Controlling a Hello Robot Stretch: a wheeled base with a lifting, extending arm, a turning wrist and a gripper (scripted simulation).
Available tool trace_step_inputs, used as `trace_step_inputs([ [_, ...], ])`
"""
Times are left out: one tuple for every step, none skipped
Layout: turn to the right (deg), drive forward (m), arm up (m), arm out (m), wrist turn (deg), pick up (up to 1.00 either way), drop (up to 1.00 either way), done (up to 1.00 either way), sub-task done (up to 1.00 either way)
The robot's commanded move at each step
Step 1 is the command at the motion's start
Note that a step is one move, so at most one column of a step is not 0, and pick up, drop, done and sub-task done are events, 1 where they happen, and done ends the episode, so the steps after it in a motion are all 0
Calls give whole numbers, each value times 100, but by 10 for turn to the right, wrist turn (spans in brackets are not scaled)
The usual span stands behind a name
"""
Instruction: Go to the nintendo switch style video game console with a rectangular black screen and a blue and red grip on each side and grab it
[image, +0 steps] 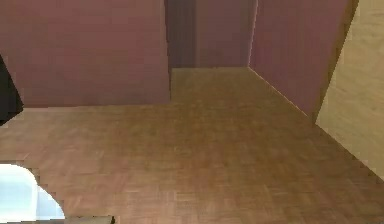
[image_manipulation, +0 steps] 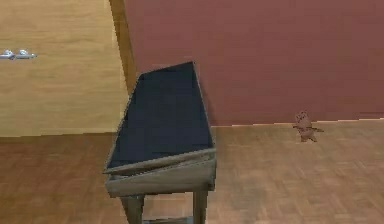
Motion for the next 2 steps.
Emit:
trace_step_inputs([
  [-450,0,0,0,0,0,0,0,0],
  [-450,0,0,0,0,0,0,0,0],
])
